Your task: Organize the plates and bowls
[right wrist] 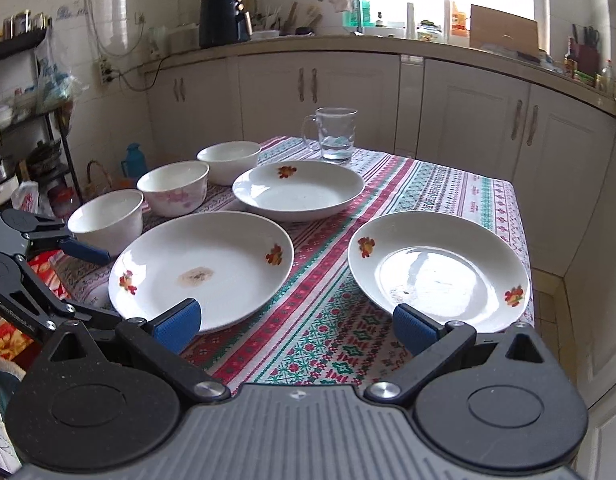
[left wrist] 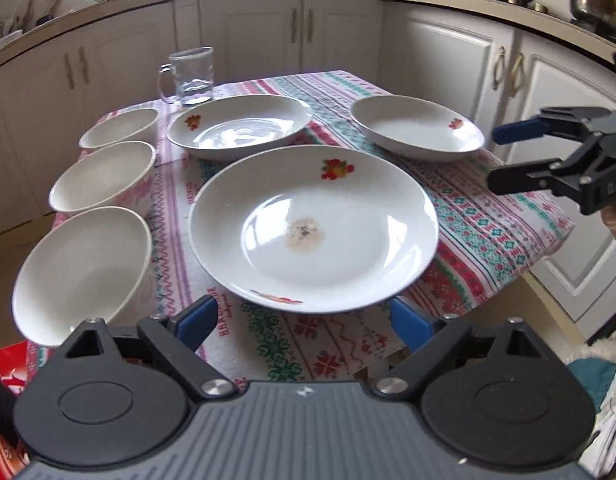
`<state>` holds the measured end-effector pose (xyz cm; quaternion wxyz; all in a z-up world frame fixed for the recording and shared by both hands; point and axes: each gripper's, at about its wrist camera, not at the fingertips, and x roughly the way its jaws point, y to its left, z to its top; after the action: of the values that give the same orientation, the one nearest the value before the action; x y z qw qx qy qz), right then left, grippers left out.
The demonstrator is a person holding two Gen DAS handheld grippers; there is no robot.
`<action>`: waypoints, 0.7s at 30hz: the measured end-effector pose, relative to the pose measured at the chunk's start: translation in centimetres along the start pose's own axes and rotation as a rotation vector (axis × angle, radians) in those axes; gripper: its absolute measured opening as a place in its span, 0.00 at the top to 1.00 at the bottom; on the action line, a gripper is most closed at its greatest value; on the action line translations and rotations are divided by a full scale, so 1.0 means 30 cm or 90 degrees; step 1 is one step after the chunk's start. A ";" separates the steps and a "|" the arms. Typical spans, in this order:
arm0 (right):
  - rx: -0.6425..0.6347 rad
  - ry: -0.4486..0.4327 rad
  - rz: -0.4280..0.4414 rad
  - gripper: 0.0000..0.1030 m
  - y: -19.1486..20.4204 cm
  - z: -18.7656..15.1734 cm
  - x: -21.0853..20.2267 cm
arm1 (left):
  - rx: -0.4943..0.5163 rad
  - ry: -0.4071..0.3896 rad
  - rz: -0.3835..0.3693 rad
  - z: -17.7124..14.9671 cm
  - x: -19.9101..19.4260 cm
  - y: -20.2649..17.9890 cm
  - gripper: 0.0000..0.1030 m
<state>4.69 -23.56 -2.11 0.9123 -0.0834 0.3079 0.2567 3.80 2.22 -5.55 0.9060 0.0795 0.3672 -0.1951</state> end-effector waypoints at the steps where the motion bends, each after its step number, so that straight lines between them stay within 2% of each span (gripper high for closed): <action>1: -0.002 0.005 0.003 0.00 0.003 0.002 0.007 | 0.005 0.004 0.005 -0.003 0.011 -0.002 0.10; 7: -0.024 0.039 0.026 0.00 0.026 0.010 0.058 | -0.008 0.011 -0.006 -0.018 0.073 0.008 0.09; 11: -0.043 0.060 0.059 0.00 0.039 0.018 0.097 | -0.018 0.006 -0.003 -0.018 0.087 0.009 0.00; 21: -0.098 0.103 0.155 0.00 0.031 0.102 0.246 | -0.039 -0.006 0.016 -0.021 0.094 -0.005 0.00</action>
<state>10.79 -18.74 -4.13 0.8374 -0.1357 0.3678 0.3808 5.18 1.43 -7.96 0.9121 0.0557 0.3676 -0.1725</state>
